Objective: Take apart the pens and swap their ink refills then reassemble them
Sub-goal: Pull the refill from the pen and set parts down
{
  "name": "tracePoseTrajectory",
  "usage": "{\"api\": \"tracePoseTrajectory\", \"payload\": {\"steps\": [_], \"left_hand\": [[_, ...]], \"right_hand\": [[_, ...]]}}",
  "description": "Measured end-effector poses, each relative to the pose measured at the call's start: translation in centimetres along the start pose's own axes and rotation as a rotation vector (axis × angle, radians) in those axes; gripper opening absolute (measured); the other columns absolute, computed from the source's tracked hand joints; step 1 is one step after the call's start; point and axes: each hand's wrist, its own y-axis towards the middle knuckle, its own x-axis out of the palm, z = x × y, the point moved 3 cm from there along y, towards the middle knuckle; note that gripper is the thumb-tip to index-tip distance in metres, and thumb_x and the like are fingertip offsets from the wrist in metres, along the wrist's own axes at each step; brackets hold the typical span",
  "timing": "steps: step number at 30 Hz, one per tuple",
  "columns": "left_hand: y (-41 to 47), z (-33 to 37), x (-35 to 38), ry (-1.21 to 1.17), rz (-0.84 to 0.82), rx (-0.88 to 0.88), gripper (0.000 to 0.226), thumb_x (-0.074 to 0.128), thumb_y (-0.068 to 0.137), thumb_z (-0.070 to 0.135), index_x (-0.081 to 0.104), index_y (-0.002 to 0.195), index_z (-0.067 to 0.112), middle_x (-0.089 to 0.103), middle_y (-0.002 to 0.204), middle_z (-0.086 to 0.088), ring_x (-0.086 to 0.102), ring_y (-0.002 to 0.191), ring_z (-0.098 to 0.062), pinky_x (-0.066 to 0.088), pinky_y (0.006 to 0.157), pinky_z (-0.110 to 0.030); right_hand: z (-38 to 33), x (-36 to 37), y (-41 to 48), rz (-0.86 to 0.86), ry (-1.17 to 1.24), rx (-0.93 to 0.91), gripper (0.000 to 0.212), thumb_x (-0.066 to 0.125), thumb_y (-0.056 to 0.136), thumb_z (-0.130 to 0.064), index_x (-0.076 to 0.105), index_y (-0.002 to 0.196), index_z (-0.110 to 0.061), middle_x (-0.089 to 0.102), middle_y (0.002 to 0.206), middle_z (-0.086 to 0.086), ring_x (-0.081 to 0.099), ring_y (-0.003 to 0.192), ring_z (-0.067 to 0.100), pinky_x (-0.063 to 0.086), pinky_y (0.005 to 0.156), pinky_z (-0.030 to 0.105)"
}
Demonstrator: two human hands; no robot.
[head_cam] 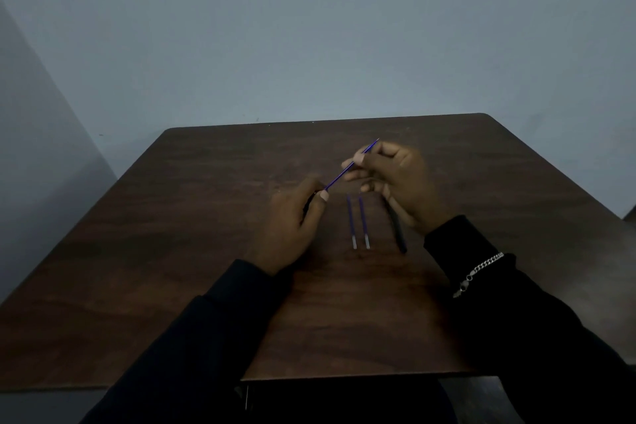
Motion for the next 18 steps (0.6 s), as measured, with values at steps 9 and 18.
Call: {"api": "tracePoseTrajectory", "payload": {"steps": [9,18], "left_hand": [[-1.1,-4.4,-4.6,0.092,0.102,-0.086,0.026,0.048,0.108,0.032,0.064,0.093,0.017,0.06,0.071,0.002,0.058,0.063,-0.013,0.045,0.059,-0.033],[-2.0,-6.3,-5.2,0.128,0.219,-0.184,0.022,0.055,0.107,0.014,0.062,0.086,0.012,0.06,0.066,-0.002,0.056,0.061,-0.013,0.038,0.058,-0.033]], "right_hand": [[-2.2,1.9,2.2,-0.009,-0.194,0.052,0.006,0.069,0.095,-0.008,0.073,0.093,-0.004,0.079,0.082,0.017,0.075,0.063,0.02,0.057,0.053,0.023],[2.7,9.5,5.3,-0.115,-0.759,0.381,0.009,0.073,0.088,0.006,0.071,0.081,0.012,0.072,0.064,0.022,0.071,0.045,0.02,0.058,0.045,0.026]]}}
